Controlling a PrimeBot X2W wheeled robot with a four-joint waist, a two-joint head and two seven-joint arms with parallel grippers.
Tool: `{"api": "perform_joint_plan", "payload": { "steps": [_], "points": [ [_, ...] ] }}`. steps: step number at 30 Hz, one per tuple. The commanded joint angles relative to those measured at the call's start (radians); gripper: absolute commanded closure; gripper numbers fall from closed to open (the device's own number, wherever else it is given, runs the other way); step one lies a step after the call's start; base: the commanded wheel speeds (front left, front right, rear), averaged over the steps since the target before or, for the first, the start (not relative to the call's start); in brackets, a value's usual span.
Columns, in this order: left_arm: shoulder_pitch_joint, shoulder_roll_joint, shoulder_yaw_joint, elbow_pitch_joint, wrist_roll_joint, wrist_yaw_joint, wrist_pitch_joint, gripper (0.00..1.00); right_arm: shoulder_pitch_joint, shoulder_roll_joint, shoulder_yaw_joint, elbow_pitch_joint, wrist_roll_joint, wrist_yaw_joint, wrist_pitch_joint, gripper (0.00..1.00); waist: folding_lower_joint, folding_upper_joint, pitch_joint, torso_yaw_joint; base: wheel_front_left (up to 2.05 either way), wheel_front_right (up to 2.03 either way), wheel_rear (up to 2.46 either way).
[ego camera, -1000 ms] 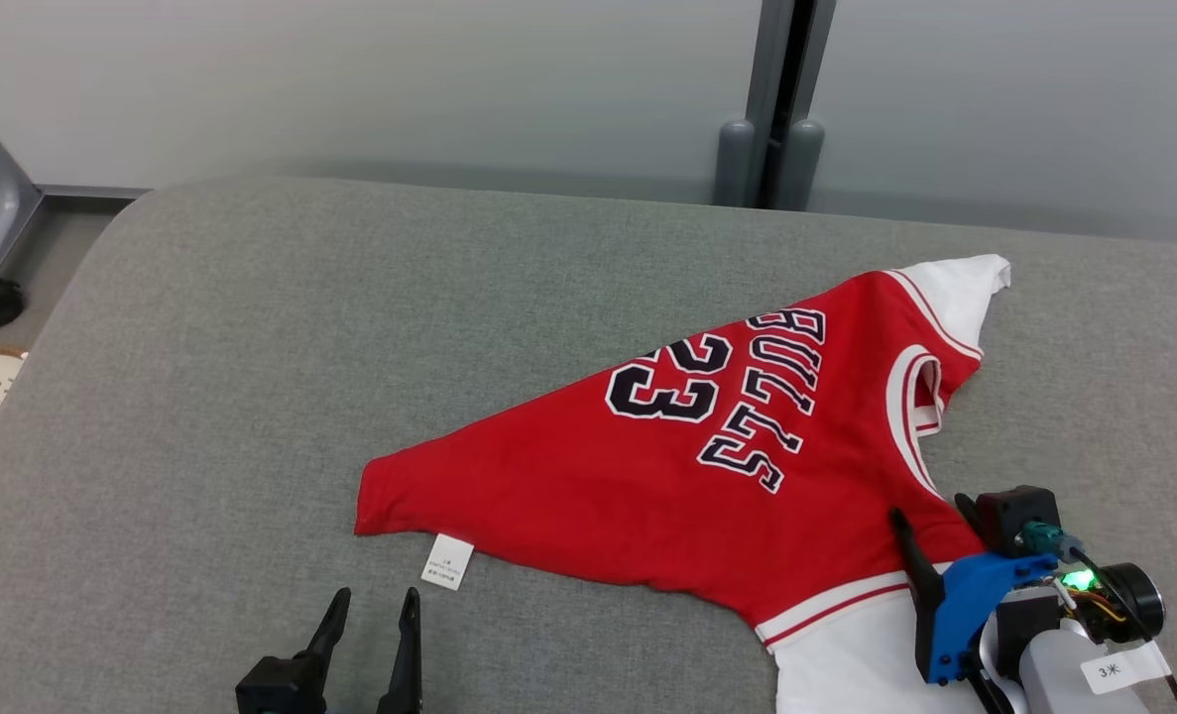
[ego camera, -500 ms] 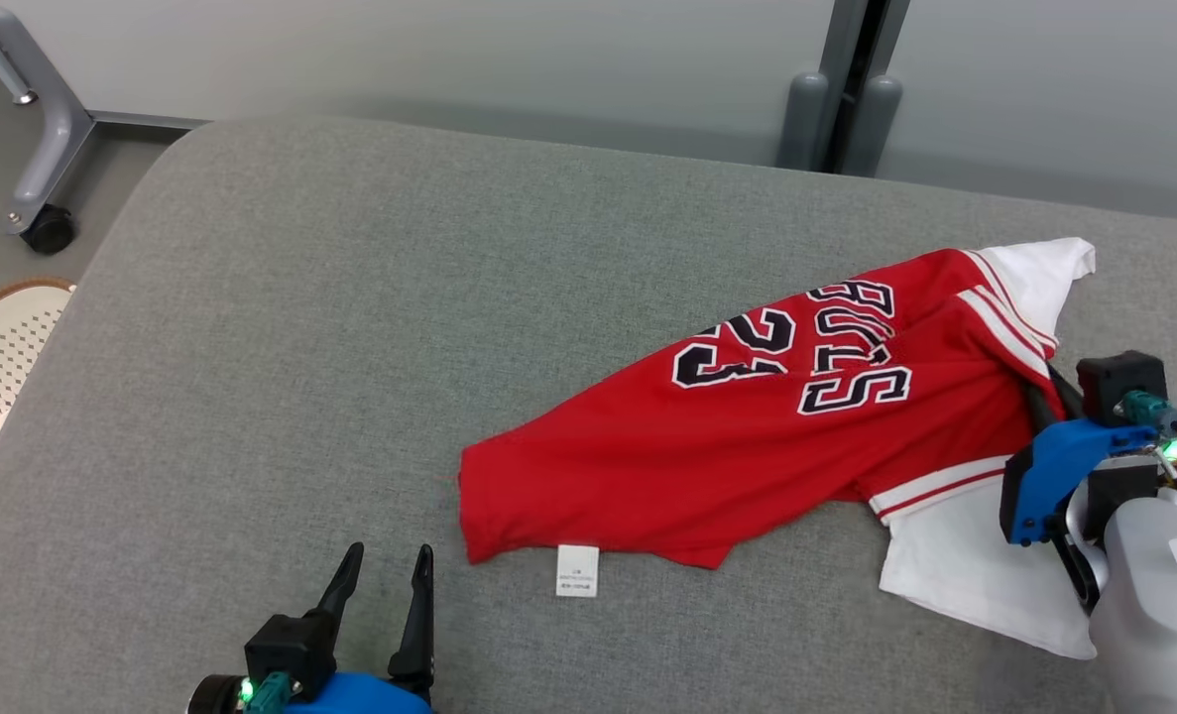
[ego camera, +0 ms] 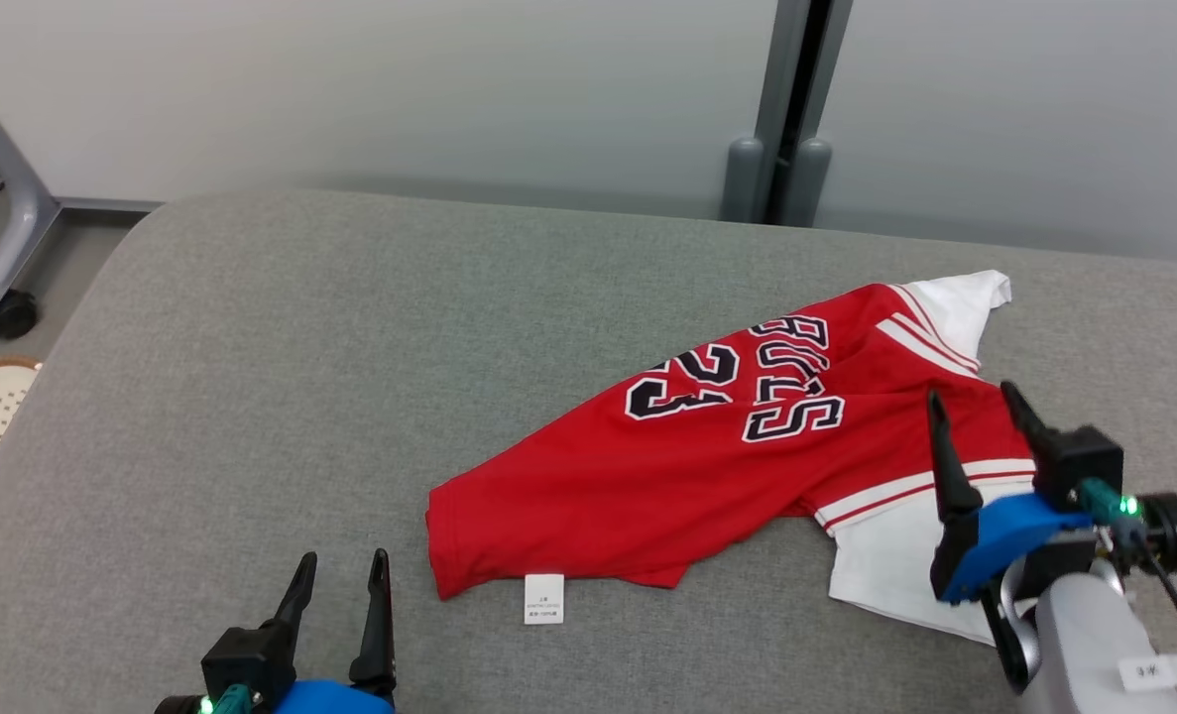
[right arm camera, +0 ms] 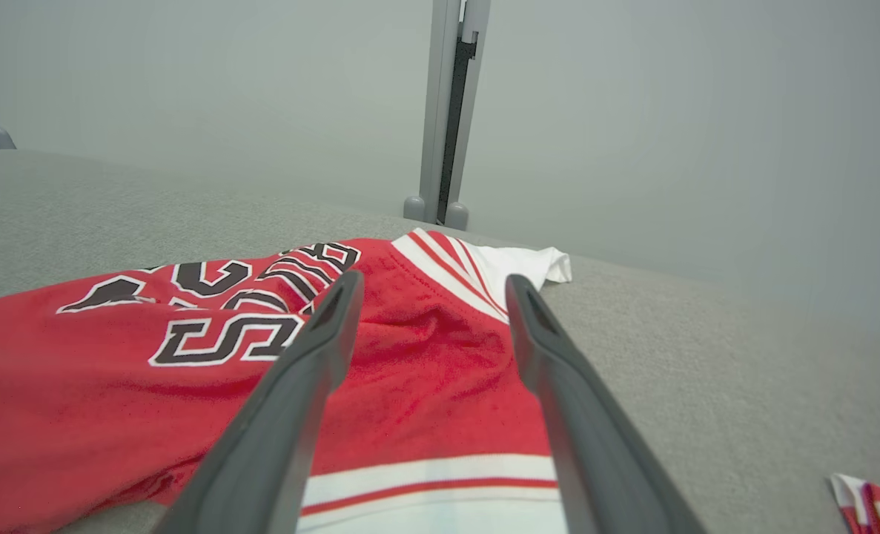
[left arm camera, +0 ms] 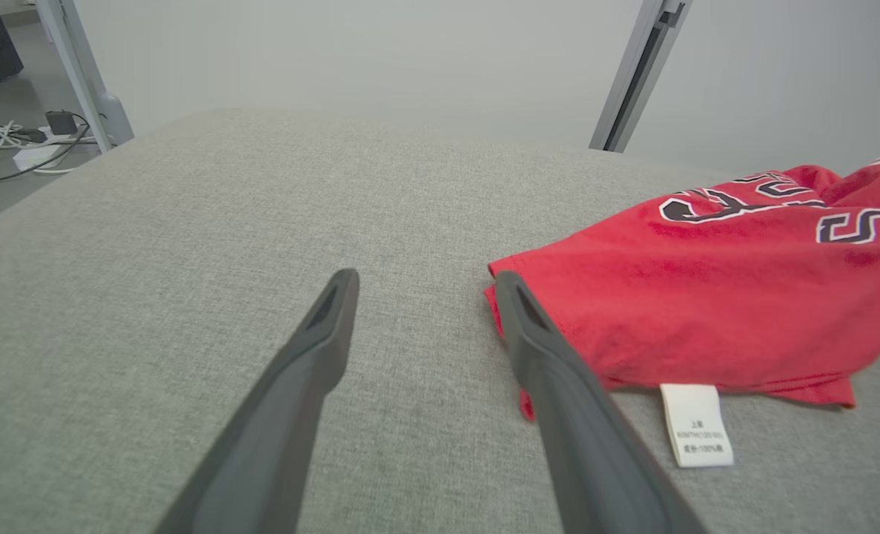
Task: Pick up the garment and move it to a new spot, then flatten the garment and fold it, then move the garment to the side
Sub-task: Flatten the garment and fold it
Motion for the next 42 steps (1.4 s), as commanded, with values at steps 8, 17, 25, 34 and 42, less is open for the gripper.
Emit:
{"api": "perform_joint_plan", "payload": {
  "steps": [8,17,25,34,42],
  "points": [
    [0.062,-0.001,0.032,-0.021,0.007,0.011,0.000,0.00,0.243,0.014,0.073,-0.145,0.080,0.000,-0.005,0.00,0.0000,0.0000,-0.076,-0.081,0.00,0.00,0.00],
    [0.126,-0.001,0.016,-0.039,0.002,0.015,0.000,0.00,0.377,0.016,0.112,-0.212,0.173,0.000,-0.005,0.00,0.0000,0.0000,-0.117,-0.109,0.00,0.00,0.00],
    [0.145,-0.001,0.007,-0.041,0.002,0.010,0.000,0.00,0.424,0.016,0.151,-0.223,0.216,0.000,-0.005,0.00,0.0000,0.0000,-0.126,-0.121,0.00,0.00,0.00],
    [0.119,-0.001,-0.003,-0.014,-0.006,-0.001,0.000,0.00,0.400,0.016,0.161,-0.229,0.210,0.000,-0.005,0.00,0.0000,0.0000,-0.106,-0.127,0.00,0.00,0.00],
    [0.061,-0.001,-0.020,0.087,-0.052,-0.017,0.000,0.00,0.378,0.016,0.174,-0.224,0.205,0.000,-0.005,0.00,0.0000,0.0000,-0.050,-0.151,0.00,0.00,0.00]
  ]
}}
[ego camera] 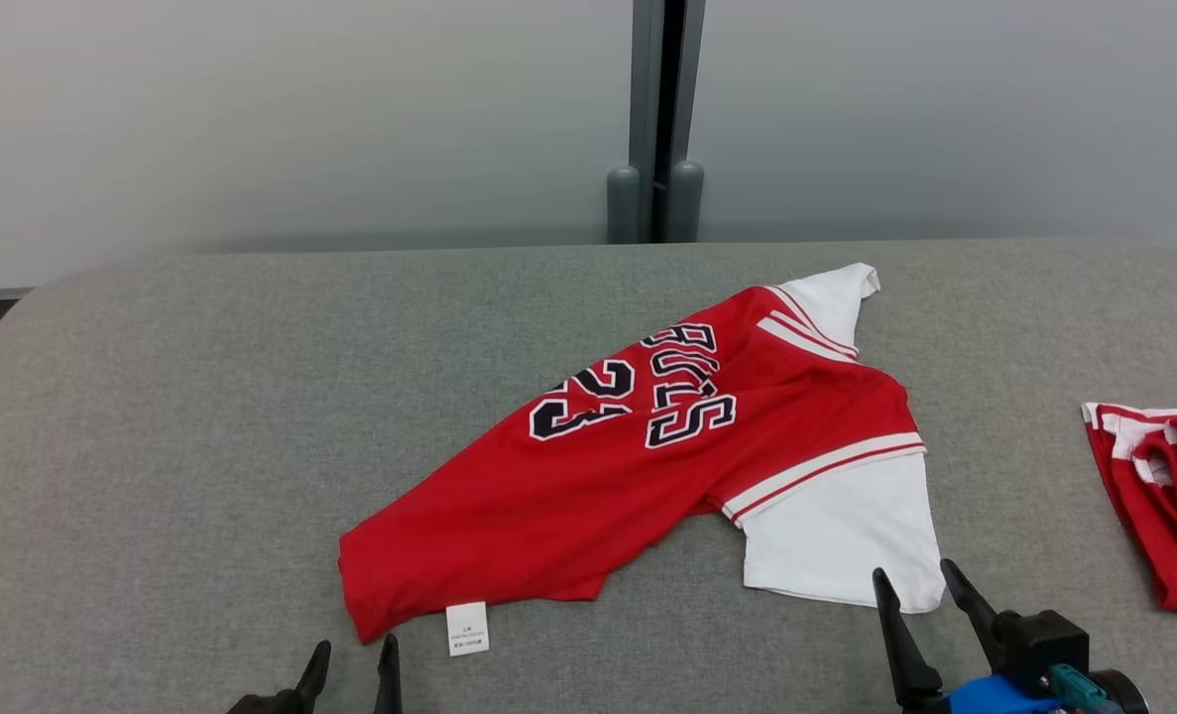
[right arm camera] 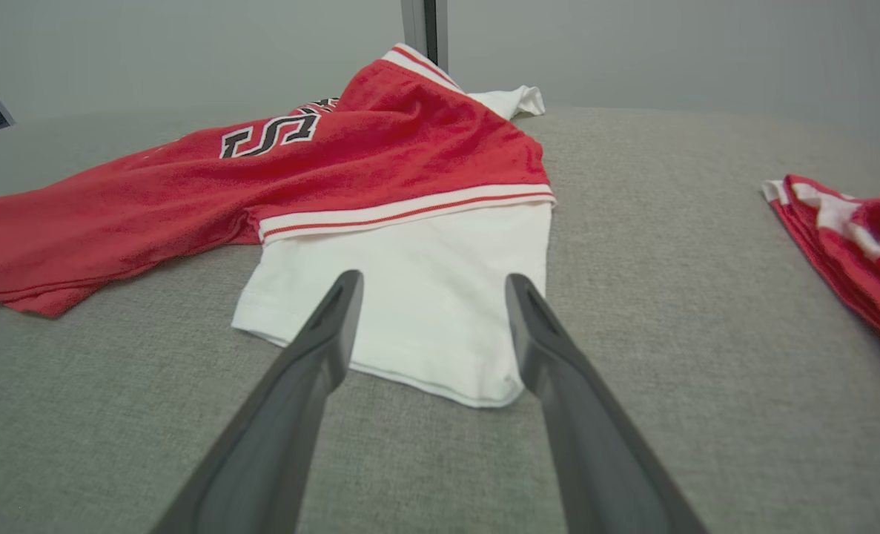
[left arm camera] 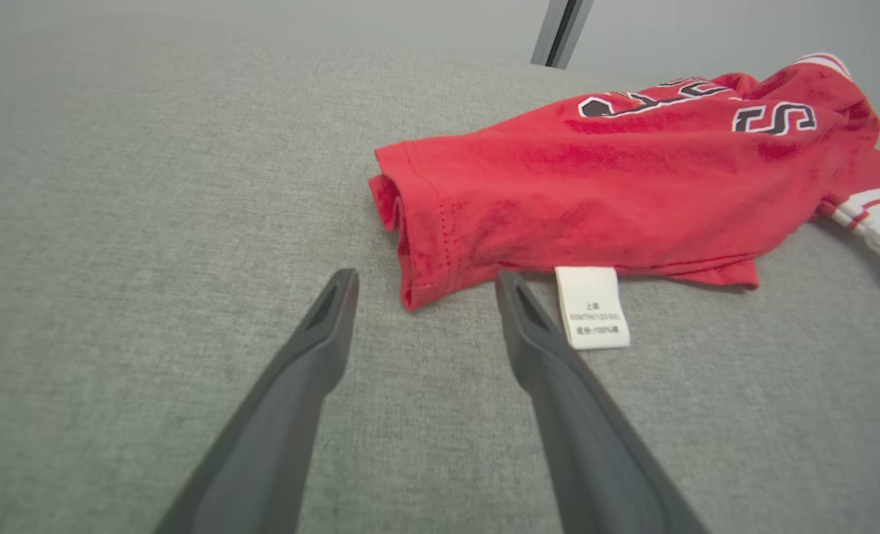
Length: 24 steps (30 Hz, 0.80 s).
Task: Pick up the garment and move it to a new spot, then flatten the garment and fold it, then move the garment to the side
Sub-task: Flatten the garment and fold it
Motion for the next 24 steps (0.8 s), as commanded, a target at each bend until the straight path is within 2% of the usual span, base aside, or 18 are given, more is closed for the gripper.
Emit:
{"api": "perform_joint_plan", "payload": {
  "steps": [1,18,19,20,21,22,24],
  "points": [
    [-0.027,-0.001,-0.005,0.007,-0.007,-0.004,0.000,0.00,-0.019,-0.002,0.000,-0.002,-0.003,0.000,-0.005,0.00,0.0000,0.0000,0.010,-0.002,0.00,0.00,0.00],
    [-0.124,0.000,0.000,0.058,-0.058,-0.020,0.000,0.00,-0.083,-0.002,-0.025,-0.019,-0.002,0.000,-0.005,0.00,0.0000,0.0000,0.114,-0.019,0.00,0.00,0.00],
    [-0.128,0.000,0.001,0.060,-0.058,-0.020,0.000,0.21,-0.085,-0.002,-0.025,-0.020,-0.001,0.000,-0.005,0.00,0.0000,0.0000,0.118,-0.018,0.00,0.00,0.00],
    [-0.132,0.000,0.001,0.062,-0.059,-0.020,0.000,0.62,-0.086,-0.002,-0.025,-0.019,0.000,0.000,-0.005,0.00,0.0000,0.0000,0.121,-0.018,0.00,0.00,0.00],
    [-0.134,0.000,0.000,0.063,-0.060,-0.021,0.000,0.89,-0.089,-0.002,-0.026,-0.019,0.001,0.000,-0.005,0.00,0.0000,0.0000,0.125,-0.017,0.00,0.00,0.00],
    [-0.136,-0.001,-0.001,0.064,-0.060,-0.021,0.000,1.00,-0.093,-0.002,-0.027,-0.017,0.001,0.000,-0.005,0.00,0.0000,0.0000,0.128,-0.016,0.00,0.00,0.00],
    [-0.139,0.000,-0.001,0.056,-0.057,-0.021,0.000,1.00,-0.099,-0.002,-0.031,-0.011,0.002,0.000,-0.005,0.00,0.0000,0.0000,0.132,-0.013,0.00,0.00,0.00]
  ]
}}
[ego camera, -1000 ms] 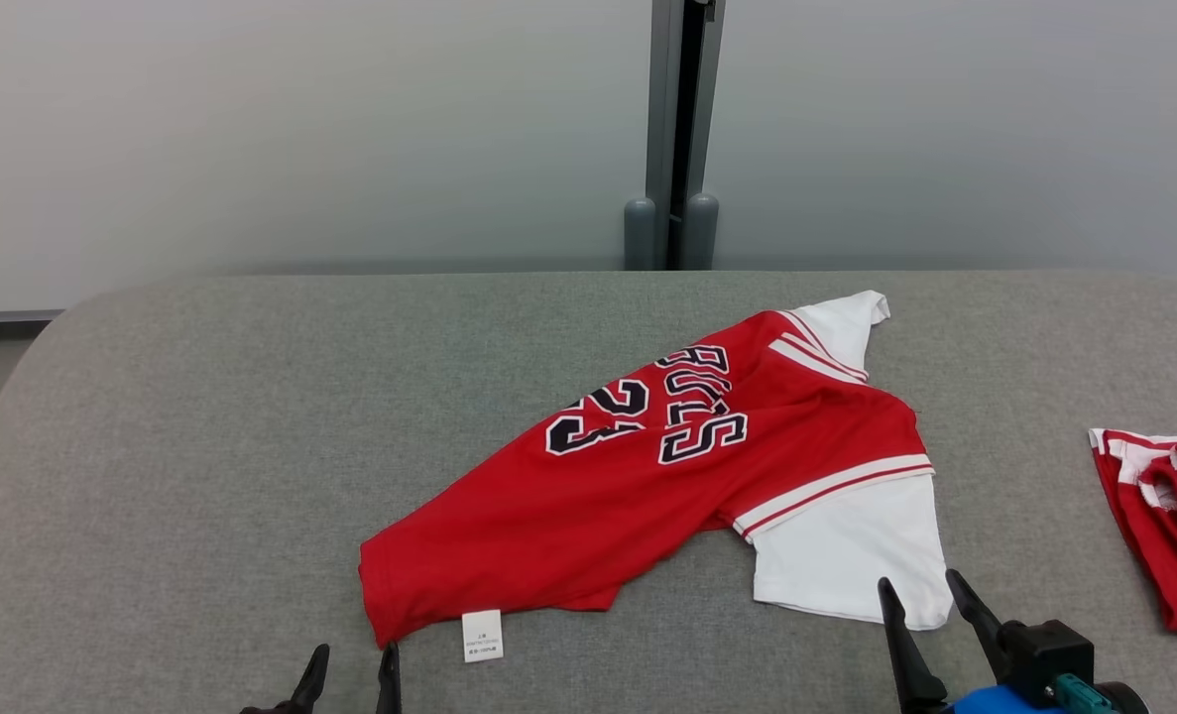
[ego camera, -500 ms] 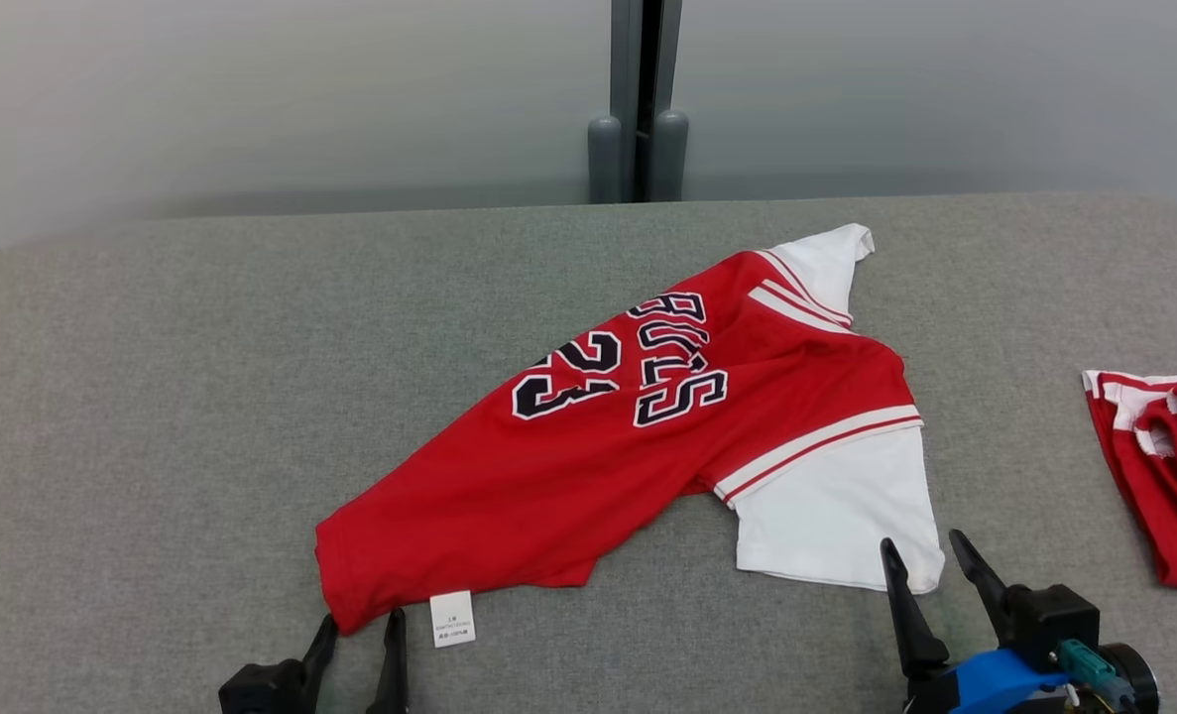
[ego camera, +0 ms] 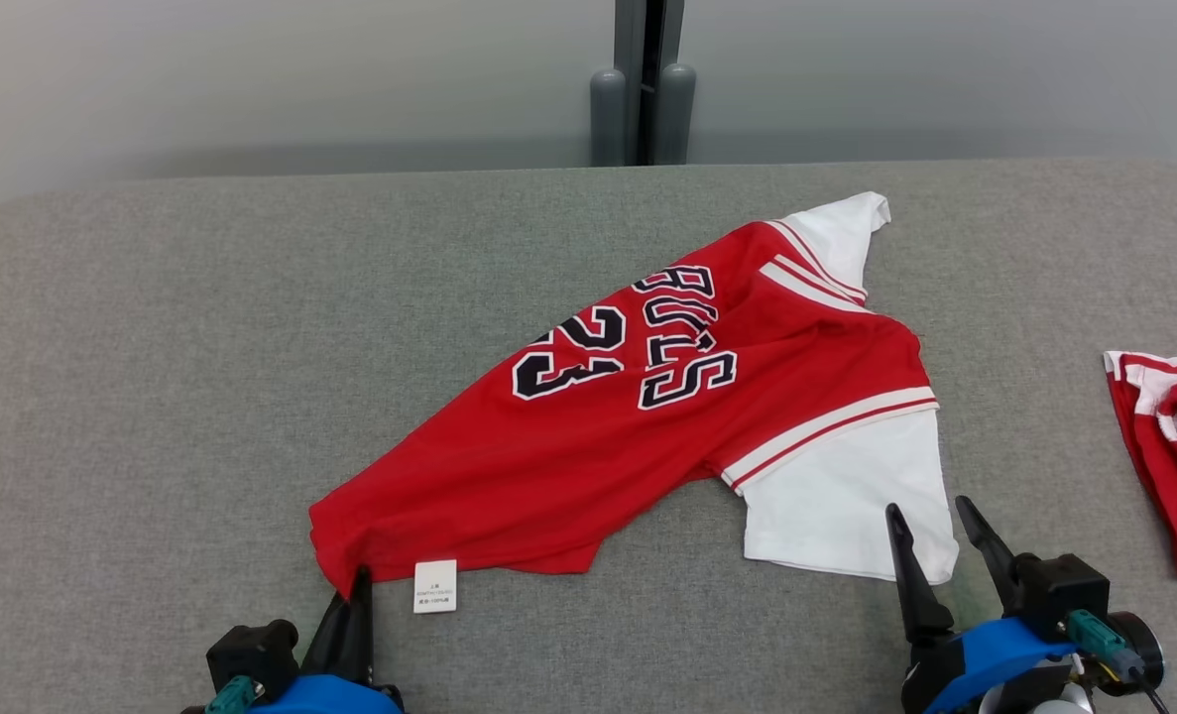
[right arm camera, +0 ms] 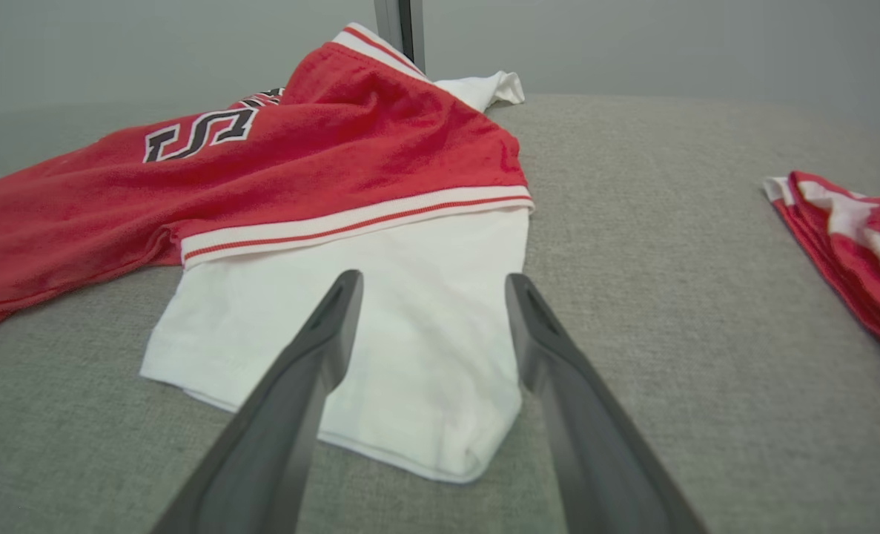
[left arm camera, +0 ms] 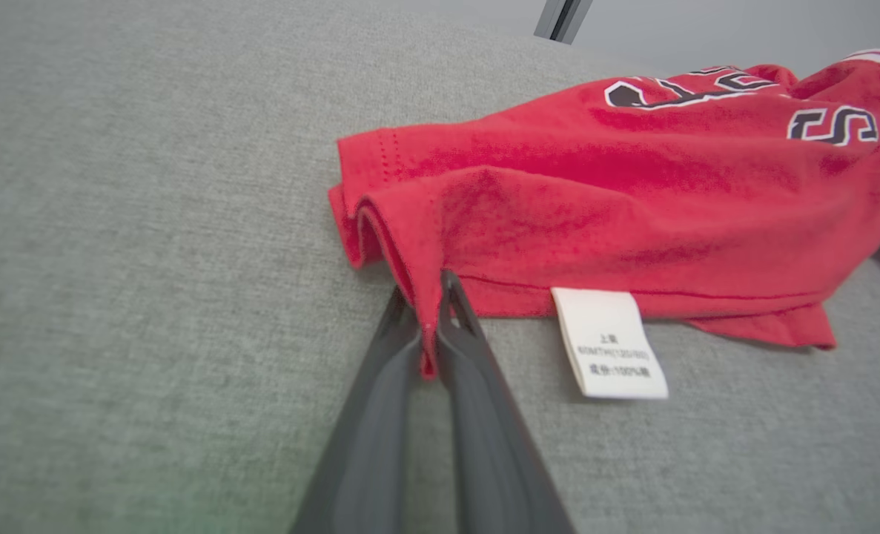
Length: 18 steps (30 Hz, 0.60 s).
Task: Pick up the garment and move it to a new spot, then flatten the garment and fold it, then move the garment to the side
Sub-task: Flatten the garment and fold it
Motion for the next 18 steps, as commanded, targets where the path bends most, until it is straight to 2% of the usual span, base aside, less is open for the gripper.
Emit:
{"api": "perform_joint_plan", "payload": {
  "steps": [1,10,16,17,18],
  "points": [
    [-0.010,0.000,0.000,-0.009,0.001,-0.007,0.000,1.00,-0.015,-0.002,-0.007,0.003,0.007,0.000,-0.005,0.00,-0.0001,-0.0001,0.002,0.003,0.00,0.00,0.00],
    [0.027,0.000,-0.019,-0.064,0.015,-0.008,0.000,1.00,-0.021,-0.001,-0.072,0.078,0.015,0.000,-0.005,0.00,-0.0001,-0.0001,-0.003,0.036,0.00,0.00,0.00],
    [0.033,0.000,-0.033,-0.074,0.019,-0.005,0.000,1.00,-0.036,-0.001,-0.067,0.225,0.005,0.000,0.000,0.00,-0.0001,-0.0001,-0.002,0.057,0.00,0.00,0.00],
    [0.032,0.000,-0.033,-0.079,0.019,-0.005,0.000,1.00,-0.042,0.004,-0.044,0.281,0.023,0.000,0.006,0.50,-0.0001,-0.0001,-0.003,0.061,0.00,0.00,0.00],
    [0.031,0.000,-0.033,-0.085,0.019,-0.005,0.000,1.00,-0.048,0.006,-0.028,0.292,0.026,0.001,0.007,0.94,-0.0001,-0.0001,-0.003,0.063,0.00,0.00,0.00]
  ]
}}
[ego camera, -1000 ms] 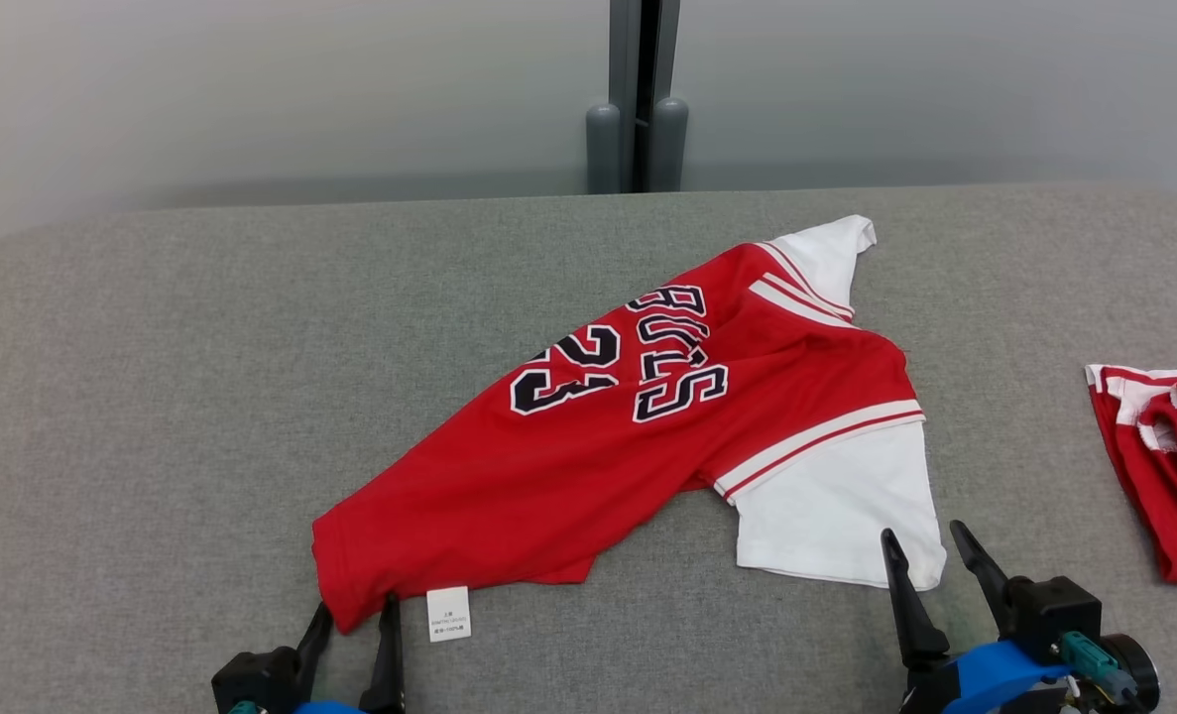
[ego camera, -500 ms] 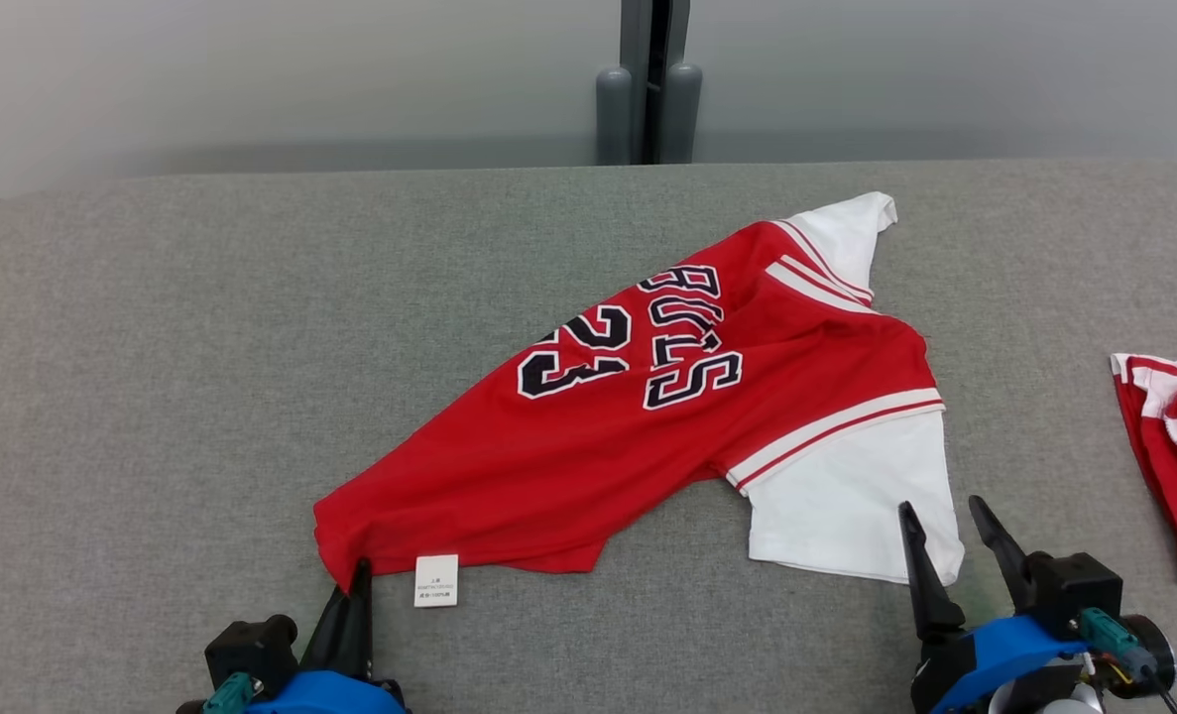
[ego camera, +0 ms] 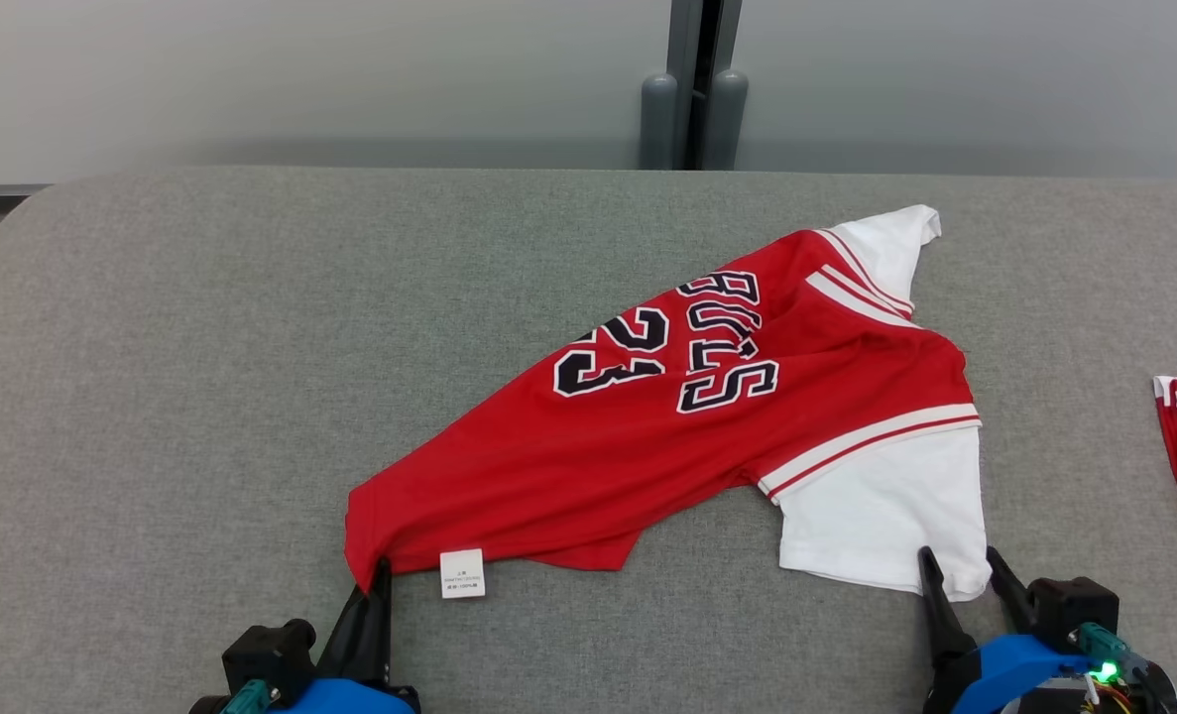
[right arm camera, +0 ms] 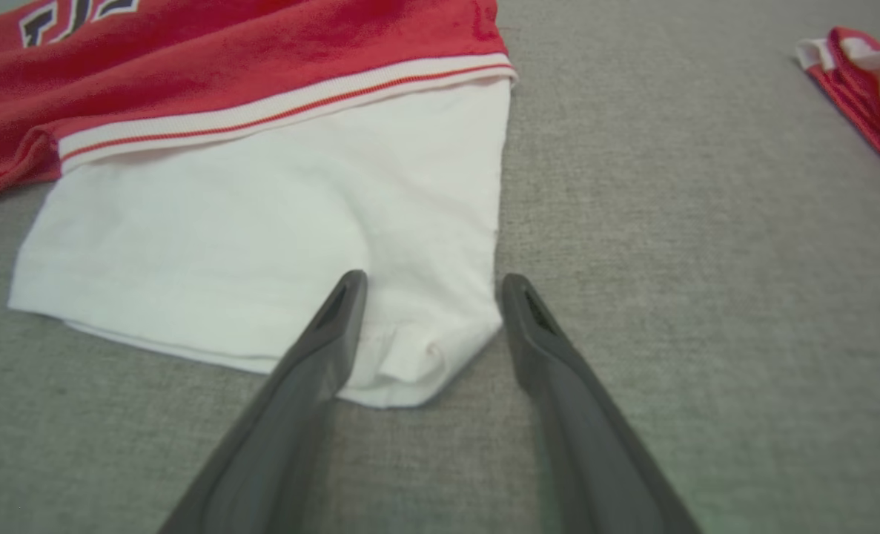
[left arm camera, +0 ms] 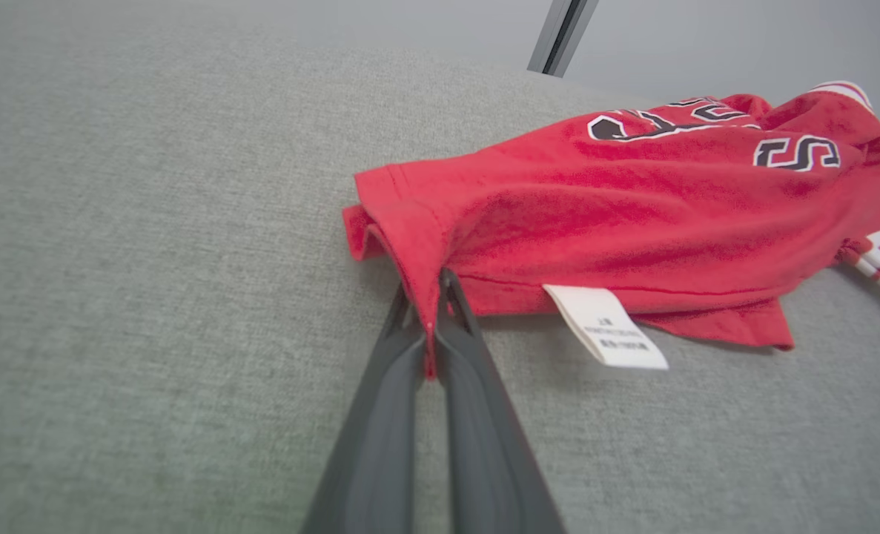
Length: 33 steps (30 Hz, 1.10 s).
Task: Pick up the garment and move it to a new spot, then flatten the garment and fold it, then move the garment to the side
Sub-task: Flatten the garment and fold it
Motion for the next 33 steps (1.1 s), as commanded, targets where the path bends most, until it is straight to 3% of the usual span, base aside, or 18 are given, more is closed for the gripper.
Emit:
{"api": "perform_joint_plan", "payload": {
  "steps": [1,10,15,23,28,33],
  "points": [
    [0.001,0.000,-0.002,-0.016,-0.003,-0.001,0.000,1.00,0.004,0.018,0.030,0.027,0.011,0.004,0.021,1.00,0.0001,0.0000,-0.001,0.002,0.00,0.00,0.00],
    [0.019,0.001,0.001,-0.115,-0.011,-0.001,0.000,1.00,0.019,0.007,-0.002,-0.171,0.081,0.002,0.012,1.00,0.0001,0.0000,-0.058,0.001,0.00,0.00,0.00],
    [-0.010,0.037,-0.010,-0.253,-0.014,-0.001,0.000,1.00,-0.010,0.007,-0.030,-0.333,0.119,0.002,0.011,1.00,0.0001,0.0000,-0.116,-0.003,0.00,0.00,0.00],
    [-0.171,0.172,-0.010,-0.432,-0.042,-0.001,0.000,1.00,-0.151,-0.022,-0.068,-0.568,0.213,0.002,0.012,1.00,0.0001,0.0000,-0.176,-0.012,0.00,0.00,0.00],
    [-0.315,0.275,-0.040,-0.459,-0.082,-0.001,0.001,1.00,-0.292,-0.095,-0.028,-0.661,0.251,0.002,0.012,1.00,0.0001,0.0000,-0.187,-0.018,0.00,0.00,0.00],
    [-0.465,0.326,-0.048,-0.456,-0.158,-0.001,0.070,1.00,-0.455,-0.172,0.012,-0.680,0.249,0.002,0.048,1.00,0.0001,0.0000,-0.171,-0.019,0.00,0.00,0.00]
  ]
}}
